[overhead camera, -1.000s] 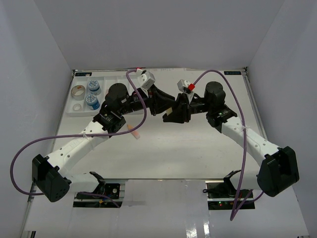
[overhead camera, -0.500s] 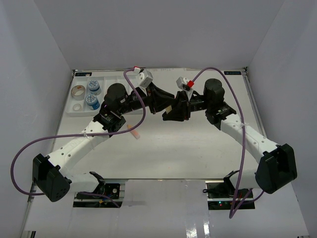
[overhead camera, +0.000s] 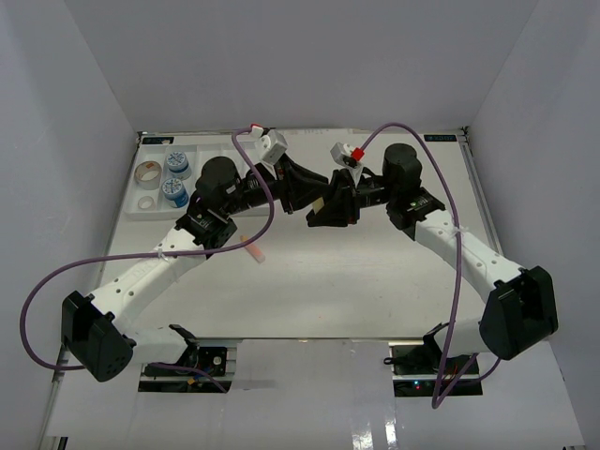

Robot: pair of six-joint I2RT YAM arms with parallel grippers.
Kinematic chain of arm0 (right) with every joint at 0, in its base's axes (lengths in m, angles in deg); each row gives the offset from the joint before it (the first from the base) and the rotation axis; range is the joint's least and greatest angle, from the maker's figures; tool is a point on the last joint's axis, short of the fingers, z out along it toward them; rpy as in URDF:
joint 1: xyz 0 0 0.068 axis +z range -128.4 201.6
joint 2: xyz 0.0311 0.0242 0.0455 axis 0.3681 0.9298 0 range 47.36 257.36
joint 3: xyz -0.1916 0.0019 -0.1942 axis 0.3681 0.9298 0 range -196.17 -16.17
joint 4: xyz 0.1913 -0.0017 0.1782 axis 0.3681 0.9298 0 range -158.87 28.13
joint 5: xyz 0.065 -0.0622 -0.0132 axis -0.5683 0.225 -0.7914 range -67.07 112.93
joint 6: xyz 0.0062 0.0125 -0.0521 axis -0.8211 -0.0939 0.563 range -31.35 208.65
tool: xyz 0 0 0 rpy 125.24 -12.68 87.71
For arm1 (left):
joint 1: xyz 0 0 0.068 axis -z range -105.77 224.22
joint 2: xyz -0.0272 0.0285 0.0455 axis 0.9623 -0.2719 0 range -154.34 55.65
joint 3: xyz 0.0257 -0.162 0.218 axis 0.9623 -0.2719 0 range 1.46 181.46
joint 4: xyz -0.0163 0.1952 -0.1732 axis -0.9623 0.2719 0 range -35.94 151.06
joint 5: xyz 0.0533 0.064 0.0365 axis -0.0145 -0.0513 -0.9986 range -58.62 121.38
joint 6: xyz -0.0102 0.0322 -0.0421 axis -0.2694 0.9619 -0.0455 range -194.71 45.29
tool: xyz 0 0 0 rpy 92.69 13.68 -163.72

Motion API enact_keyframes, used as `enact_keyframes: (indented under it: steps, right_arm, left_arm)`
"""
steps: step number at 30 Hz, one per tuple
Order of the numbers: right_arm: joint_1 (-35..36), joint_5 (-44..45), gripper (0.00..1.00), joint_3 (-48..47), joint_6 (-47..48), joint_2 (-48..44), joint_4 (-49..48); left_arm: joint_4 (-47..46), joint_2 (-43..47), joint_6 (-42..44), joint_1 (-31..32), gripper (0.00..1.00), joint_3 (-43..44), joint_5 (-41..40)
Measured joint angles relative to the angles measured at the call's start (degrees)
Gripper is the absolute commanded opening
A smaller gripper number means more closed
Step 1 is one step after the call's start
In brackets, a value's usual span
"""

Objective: Sort the stationery into containers
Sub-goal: Close the pen cap on the pen.

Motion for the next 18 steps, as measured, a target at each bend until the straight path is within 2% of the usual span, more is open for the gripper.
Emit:
enact_keyframes:
  steps: [18]
  right_arm:
    - [-0.44, -1.75, 0.08, -4.76, 1.29, 1.79, 3.26]
  left_arm:
    - [-0.63, -0.39, 0.52, -0.35, 0.00, 0.83, -0.37]
